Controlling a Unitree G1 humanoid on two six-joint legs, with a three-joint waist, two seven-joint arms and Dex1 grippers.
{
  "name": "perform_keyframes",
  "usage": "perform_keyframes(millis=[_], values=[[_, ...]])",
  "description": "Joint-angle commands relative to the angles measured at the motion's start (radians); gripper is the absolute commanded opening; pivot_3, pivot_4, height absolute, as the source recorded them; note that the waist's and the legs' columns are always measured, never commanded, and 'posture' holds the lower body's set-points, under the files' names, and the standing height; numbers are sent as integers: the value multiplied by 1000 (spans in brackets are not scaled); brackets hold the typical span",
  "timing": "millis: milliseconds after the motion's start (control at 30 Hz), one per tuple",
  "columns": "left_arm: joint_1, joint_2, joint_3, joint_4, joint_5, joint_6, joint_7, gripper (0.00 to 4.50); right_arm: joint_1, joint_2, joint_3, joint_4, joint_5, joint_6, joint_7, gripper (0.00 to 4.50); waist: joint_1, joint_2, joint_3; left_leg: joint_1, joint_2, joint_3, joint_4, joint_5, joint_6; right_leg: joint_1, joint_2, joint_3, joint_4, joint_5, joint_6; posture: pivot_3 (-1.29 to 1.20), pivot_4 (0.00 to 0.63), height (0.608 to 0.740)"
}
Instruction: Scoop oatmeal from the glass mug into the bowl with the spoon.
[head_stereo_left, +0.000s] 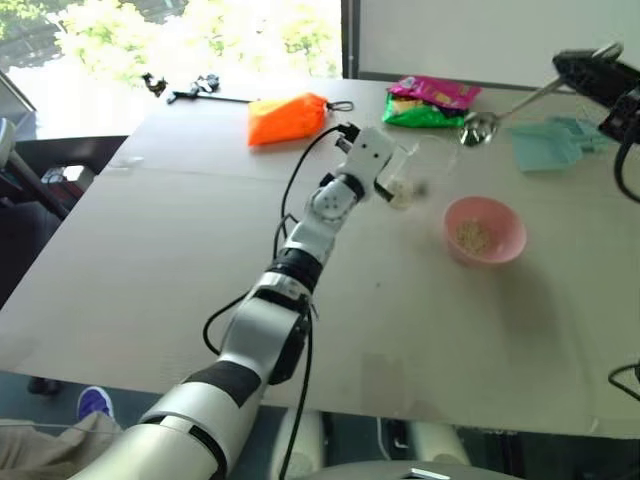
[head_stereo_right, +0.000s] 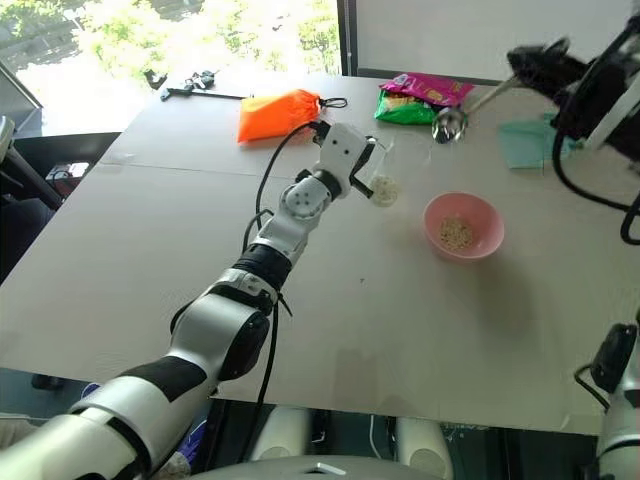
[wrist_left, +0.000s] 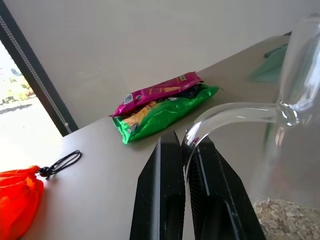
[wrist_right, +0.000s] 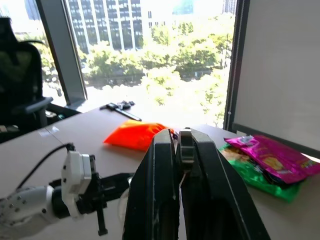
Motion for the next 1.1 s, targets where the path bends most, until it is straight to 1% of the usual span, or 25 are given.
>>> perform_keyframes(millis=[33,167,233,400,533,600,633,700,733,767,800,833,867,933,1033,1100], values=[[24,15,23,-150,-28,36,-6,41,-54,43,-6,-10,92,52,-75,0,1,0,0,0,0,0,0,0,0,0,0,0,0,0,0,0,150,740],[102,26,29,-323,-49,100,-10,41,-51,167,87,-28,75,32,-146,0,-2,0,0,-1,0,0,1,0,0,0,0,0,1,0,0,0,150,740],[141,33,27,-405,-55,135,-13,41,-54,202,118,-21,53,15,-161,0,1,0,0,-1,0,0,1,0,0,-1,0,1,3,0,0,0,150,740],[235,50,34,-601,-69,221,-16,41,-53,248,195,32,-17,-48,-129,0,0,0,0,-1,0,-1,2,0,0,-1,0,1,3,0,0,0,150,740],[285,63,42,-680,-69,273,-5,41,-60,266,264,66,-69,-80,-93,0,-1,0,0,-1,0,-1,4,0,0,0,0,1,5,0,0,0,150,740],[325,68,49,-719,-75,288,1,41,-59,299,317,78,-95,-96,-75,0,-7,1,0,0,0,-1,5,0,0,0,0,2,6,0,0,0,150,740],[345,68,56,-737,-81,300,4,0,-58,317,341,87,-109,-105,-67,731,-9,1,0,1,0,0,5,0,0,0,0,2,7,0,0,0,150,740],[382,68,74,-769,-96,313,8,0,-56,342,375,99,-135,-124,-48,1467,-14,1,0,1,0,-1,5,0,0,-1,0,2,9,0,0,0,150,740],[400,71,80,-781,-102,313,6,0,-56,347,384,100,-143,-130,-37,2008,-15,1,0,0,0,-1,6,0,0,-1,0,2,10,0,0,0,150,740],[420,72,94,-793,-115,318,8,0,-57,347,394,98,-152,-142,-21,2278,-17,1,0,0,0,-1,6,0,1,-1,0,2,10,0,0,0,150,740],[438,72,112,-803,-132,325,12,0,-57,344,397,91,-158,-154,-5,2719,-19,1,0,0,0,-1,7,0,1,-1,0,2,10,0,0,0,150,740],[454,75,130,-811,-145,330,17,0,-57,339,397,80,-165,-170,10,3336,-19,1,0,-1,0,-1,8,0,1,-1,0,2,10,0,0,0,150,740],[472,83,148,-816,-156,325,17,0,-54,329,392,64,-179,-193,20,3797,-19,1,0,-1,0,-1,9,0,1,-1,0,2,10,0,0,0,150,740],[505,95,181,-825,-180,315,16,0,-30,297,383,12,-199,-230,46,4454,-18,0,0,-1,0,-2,9,-1,2,-1,0,2,10,0,0,0,150,740],[545,111,241,-808,-215,288,27,0,54,271,338,-87,-144,-287,146,4454,-15,0,-1,-1,0,-2,9,-2,5,0,0,1,10,0,0,0,150,740],[561,124,276,-769,-216,257,47,0,145,222,323,-168,-154,-302,174,4454,-14,0,-1,-1,0,-3,9,-3,5,1,0,1,9,0,0,0,150,740]])
